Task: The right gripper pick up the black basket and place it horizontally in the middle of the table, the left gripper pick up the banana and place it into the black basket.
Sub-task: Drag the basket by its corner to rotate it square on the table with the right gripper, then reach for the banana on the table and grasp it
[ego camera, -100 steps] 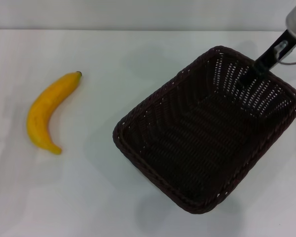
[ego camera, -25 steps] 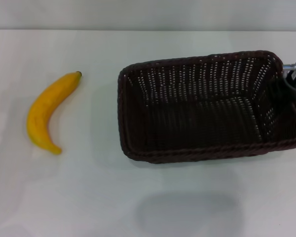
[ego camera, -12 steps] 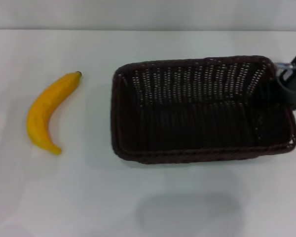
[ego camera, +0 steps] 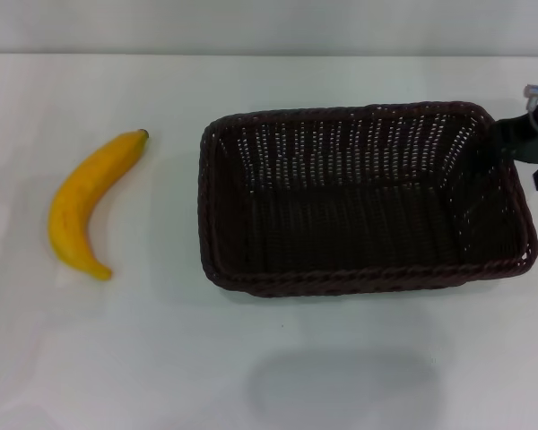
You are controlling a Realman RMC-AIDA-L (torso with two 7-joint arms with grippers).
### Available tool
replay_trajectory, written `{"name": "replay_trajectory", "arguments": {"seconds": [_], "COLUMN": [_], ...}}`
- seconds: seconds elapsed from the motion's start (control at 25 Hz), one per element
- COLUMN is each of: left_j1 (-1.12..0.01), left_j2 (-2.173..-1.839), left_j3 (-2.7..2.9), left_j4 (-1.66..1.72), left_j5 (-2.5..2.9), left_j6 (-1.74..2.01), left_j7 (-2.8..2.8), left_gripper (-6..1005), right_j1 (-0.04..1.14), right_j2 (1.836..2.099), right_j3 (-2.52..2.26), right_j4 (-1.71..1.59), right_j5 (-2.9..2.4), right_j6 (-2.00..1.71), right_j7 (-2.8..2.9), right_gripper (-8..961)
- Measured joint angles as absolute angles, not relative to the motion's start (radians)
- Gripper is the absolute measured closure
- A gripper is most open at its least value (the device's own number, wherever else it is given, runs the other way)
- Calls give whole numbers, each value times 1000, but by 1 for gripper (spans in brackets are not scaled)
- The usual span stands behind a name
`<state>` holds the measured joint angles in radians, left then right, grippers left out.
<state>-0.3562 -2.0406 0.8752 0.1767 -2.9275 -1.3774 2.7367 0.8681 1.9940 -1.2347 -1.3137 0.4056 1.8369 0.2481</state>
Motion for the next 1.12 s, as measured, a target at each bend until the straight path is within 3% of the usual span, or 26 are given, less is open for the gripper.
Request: {"name": "replay_trajectory", "arguments": {"seconds": [0.2,0.36,0.52,0.68,0.92,1.12], "left_j1": [-354,-346,-324,-288,-244,-236], "left_j2": [-2044,-2047,-2033,-2009,-1990,-1944], "left_j3": [853,848,850,850,850,844], "left_j4": [180,204,275,399,610,782], "left_j5": [-2928,-2919,-2821,-2634,-2256,-1835], "left_j6": [-1372,-1325,-1188,-1041,-884,-860], "left_j7": [2731,2710,2566,2327,1846,1290], "left_gripper": [126,127,129,136,146,155], "right_j1": [866,824,716,532,293,267], "right_j2": [1984,1990,2010,2011,2004,2003], "right_j3": [-1235,-1232,-1219,-1219,-1157,-1013], "right_j4": [-1384,-1519,-1676,-1760,-1624,-1323], "right_j5": [400,352,331,404,778,1297], "right_j6": [1849,1807,1657,1368,888,776], "right_j7": [250,209,107,-52,-536,-1142], "right_gripper": [116,118,120,120,120,121]}}
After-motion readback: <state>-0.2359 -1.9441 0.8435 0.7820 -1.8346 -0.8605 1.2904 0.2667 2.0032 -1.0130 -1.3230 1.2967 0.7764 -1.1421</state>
